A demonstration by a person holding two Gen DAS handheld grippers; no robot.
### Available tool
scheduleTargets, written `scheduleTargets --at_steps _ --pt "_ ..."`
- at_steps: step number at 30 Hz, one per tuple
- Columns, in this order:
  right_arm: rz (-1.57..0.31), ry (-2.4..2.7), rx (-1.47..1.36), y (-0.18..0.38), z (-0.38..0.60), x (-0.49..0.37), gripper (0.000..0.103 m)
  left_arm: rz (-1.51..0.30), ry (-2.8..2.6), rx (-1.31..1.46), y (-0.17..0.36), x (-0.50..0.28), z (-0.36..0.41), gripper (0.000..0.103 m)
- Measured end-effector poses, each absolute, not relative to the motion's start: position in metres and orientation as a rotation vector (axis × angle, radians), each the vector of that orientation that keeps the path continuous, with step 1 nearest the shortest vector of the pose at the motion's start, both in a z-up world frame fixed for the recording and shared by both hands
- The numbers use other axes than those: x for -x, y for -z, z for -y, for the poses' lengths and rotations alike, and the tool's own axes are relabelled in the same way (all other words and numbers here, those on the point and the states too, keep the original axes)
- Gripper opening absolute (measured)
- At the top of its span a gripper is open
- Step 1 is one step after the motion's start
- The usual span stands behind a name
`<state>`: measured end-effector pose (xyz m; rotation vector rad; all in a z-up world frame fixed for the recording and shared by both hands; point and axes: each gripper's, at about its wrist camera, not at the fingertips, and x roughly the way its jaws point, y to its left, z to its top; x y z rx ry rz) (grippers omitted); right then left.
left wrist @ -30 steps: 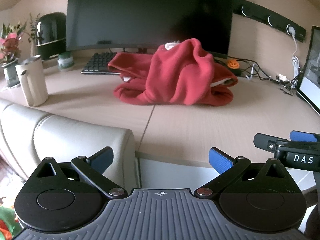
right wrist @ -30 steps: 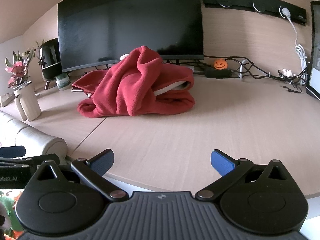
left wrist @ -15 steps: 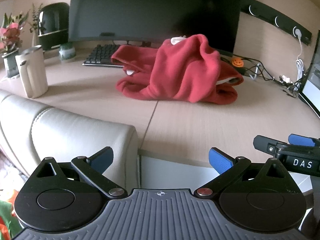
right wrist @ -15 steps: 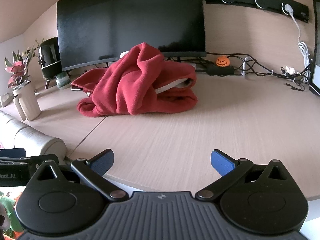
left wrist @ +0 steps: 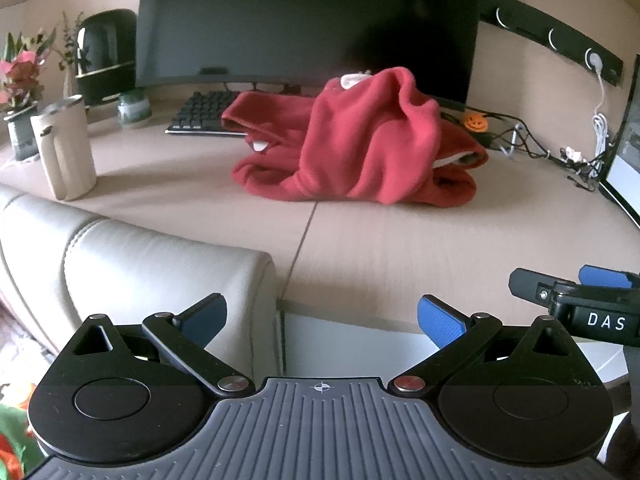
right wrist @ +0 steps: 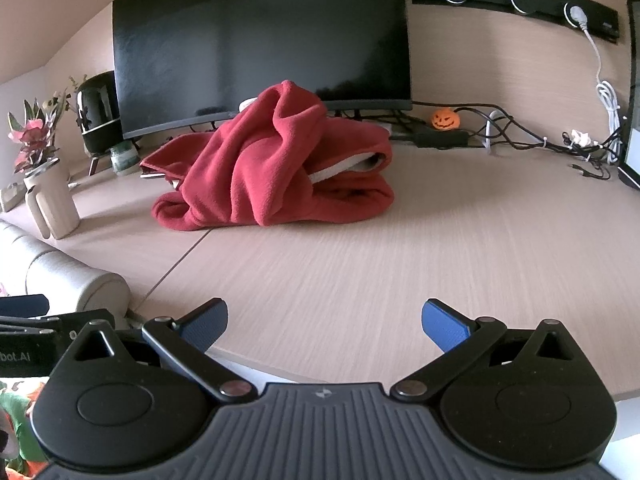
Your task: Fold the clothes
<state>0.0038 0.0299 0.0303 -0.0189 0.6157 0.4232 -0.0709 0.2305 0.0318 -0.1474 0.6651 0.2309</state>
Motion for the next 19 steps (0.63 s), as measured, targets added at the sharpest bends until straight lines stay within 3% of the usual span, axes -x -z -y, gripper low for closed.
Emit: scheduleTargets --at_steps 19 --pt "-0.656 -0.408 0.038 -0.024 -0.034 -0.023 0.103 -0.69 -0.198 0.183 -0.027 0.05 -0.248 0.103"
